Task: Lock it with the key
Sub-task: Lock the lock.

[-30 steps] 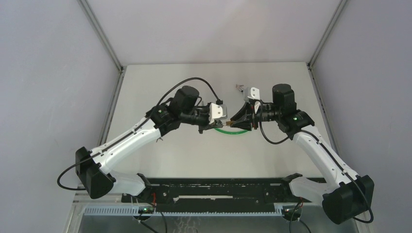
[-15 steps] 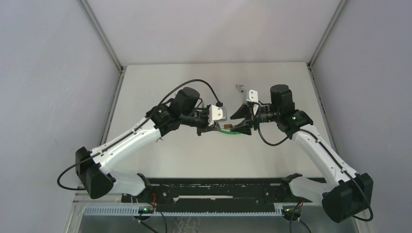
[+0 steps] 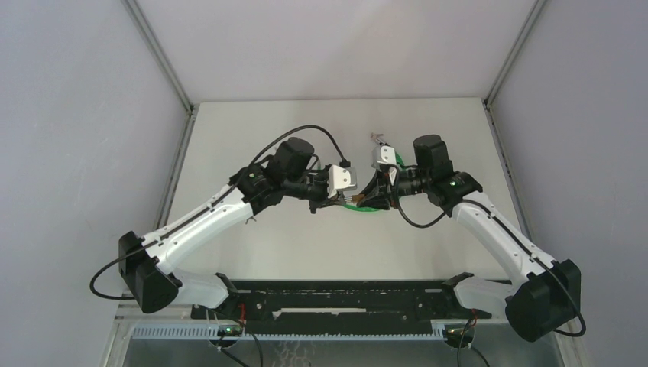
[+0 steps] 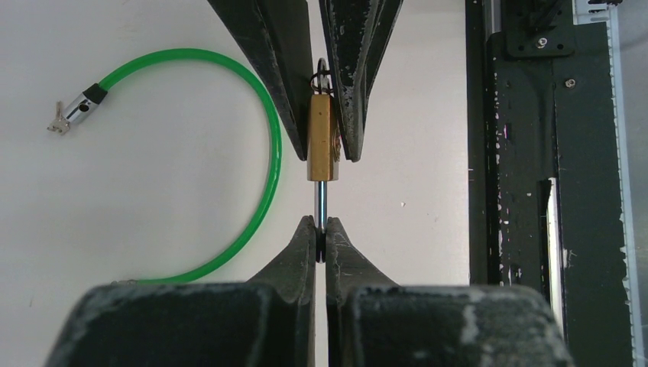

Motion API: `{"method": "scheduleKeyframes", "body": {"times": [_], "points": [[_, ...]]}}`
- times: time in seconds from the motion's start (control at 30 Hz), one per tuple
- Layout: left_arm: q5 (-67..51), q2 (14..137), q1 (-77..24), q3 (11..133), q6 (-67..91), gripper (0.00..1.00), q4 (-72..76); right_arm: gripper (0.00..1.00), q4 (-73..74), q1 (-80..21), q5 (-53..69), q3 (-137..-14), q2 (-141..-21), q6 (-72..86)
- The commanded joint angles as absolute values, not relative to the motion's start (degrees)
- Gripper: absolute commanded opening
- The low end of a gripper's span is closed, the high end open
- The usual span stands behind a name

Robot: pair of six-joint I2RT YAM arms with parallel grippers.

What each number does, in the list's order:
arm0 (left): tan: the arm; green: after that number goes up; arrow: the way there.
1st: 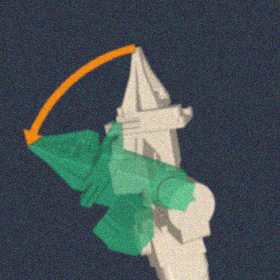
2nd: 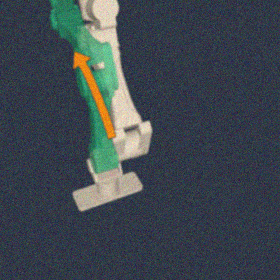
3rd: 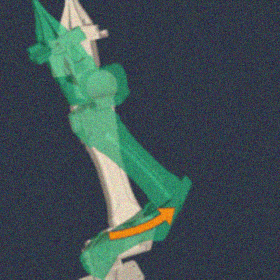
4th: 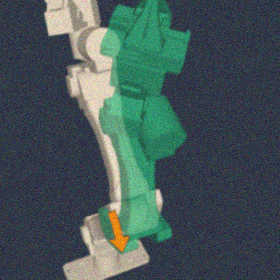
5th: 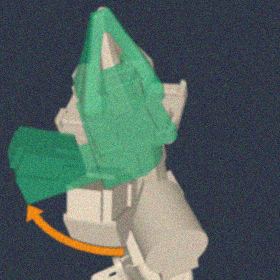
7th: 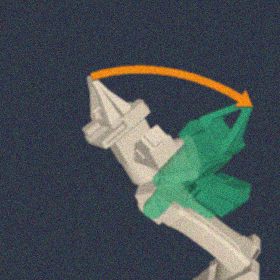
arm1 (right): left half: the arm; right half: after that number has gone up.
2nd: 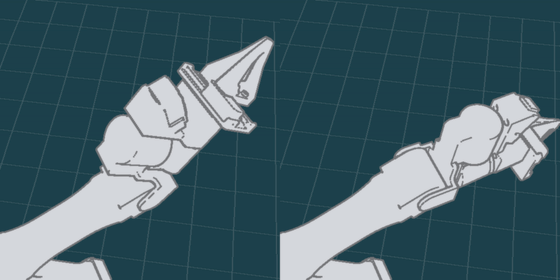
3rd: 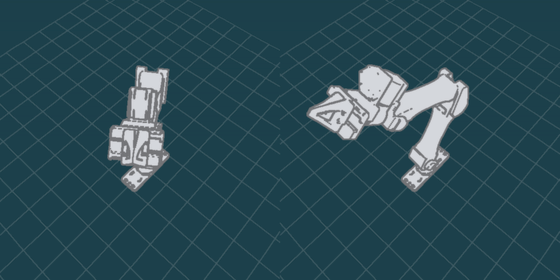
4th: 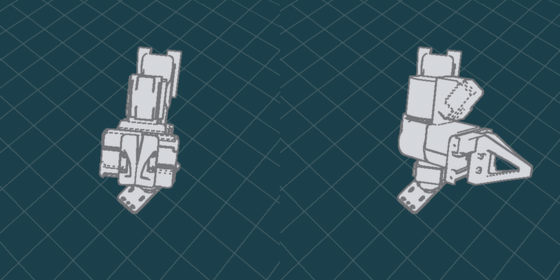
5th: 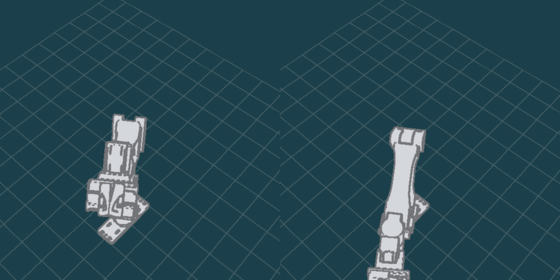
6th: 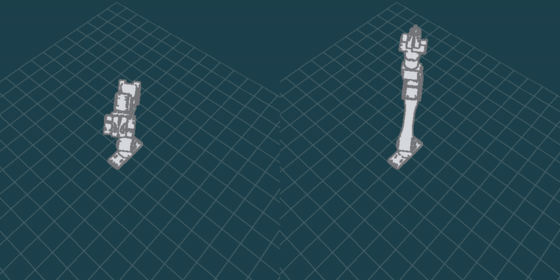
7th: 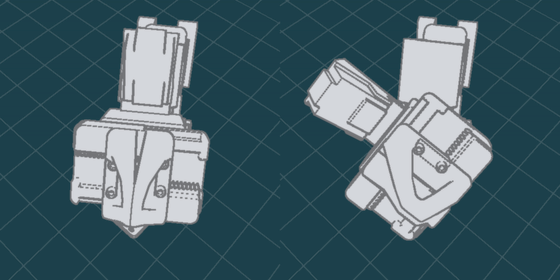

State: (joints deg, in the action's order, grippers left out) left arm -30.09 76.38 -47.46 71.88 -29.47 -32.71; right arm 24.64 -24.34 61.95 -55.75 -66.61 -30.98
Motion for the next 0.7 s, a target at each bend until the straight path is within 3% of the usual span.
{"method": "scheduleKeyframes", "body": {"times": [0.0,0.23,0.67], "points": [[-30.23,74.22,-47.64,75.32,-29.01,0.00,-30.02,0.23,23.47,-24.79,61.99,-56.51,-66.80,-31.64],[-31.52,74.46,-47.64,75.03,-28.12,0.00,-29.22,0.01,22.72,-24.95,61.81,-56.56,-66.75,-30.84],[-36.36,75.63,-47.64,75.29,-26.59,0.00,-29.21,0.00,22.17,-26.19,60.02,-56.51,-66.74,-31.22]]}}
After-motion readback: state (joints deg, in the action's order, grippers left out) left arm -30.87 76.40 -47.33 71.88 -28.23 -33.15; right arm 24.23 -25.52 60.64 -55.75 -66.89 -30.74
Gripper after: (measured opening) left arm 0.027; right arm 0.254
